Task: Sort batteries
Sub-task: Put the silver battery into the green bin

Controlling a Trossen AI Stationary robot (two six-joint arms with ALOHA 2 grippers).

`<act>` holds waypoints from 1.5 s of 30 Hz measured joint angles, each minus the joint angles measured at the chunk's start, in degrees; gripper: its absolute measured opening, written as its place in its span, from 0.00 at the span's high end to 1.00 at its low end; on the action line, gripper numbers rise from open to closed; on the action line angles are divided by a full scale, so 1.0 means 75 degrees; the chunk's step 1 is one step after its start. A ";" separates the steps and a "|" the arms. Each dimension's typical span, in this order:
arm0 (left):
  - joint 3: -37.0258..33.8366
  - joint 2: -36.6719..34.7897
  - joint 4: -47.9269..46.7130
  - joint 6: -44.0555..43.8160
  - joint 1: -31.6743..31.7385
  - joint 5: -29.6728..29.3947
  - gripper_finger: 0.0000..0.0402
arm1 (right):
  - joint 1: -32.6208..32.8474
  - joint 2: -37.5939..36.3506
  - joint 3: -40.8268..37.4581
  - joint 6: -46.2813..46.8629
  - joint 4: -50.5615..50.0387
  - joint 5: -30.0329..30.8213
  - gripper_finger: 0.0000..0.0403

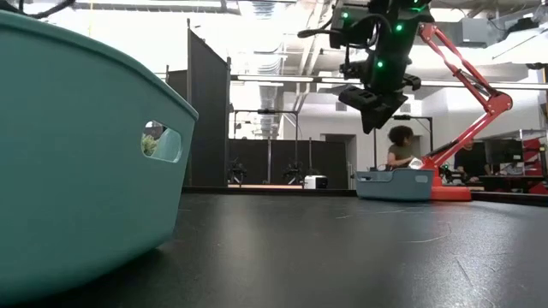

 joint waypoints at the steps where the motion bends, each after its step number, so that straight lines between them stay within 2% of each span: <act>1: 0.0000 0.0053 0.0130 0.0000 -0.0058 0.0003 0.60 | 0.0035 -0.0003 0.0000 0.0000 0.0012 0.0000 0.55; 11: 0.0000 0.0909 0.0532 -0.0145 -0.0268 -0.0091 0.60 | 0.0170 -0.0003 0.0000 0.0009 0.0112 0.0003 0.56; 21: 0.0006 0.1377 0.0673 -0.0287 -0.0268 -0.0139 0.61 | 0.0226 -0.0003 0.0000 0.0028 0.0118 0.0002 0.56; 27: 0.0020 0.1454 0.0709 -0.0326 -0.0268 -0.0140 0.70 | 0.0223 -0.0003 0.0000 0.0029 0.0124 0.0000 0.56; 35: 0.0020 0.1463 0.0710 -0.0323 -0.0268 -0.0146 0.90 | 0.0223 -0.0003 0.0000 0.0023 0.0127 0.0000 0.56; 45: 0.0003 0.1383 0.0765 -0.0286 -0.0281 -0.0086 0.90 | 0.0411 -0.0003 0.0000 -0.0014 0.0202 0.0000 0.56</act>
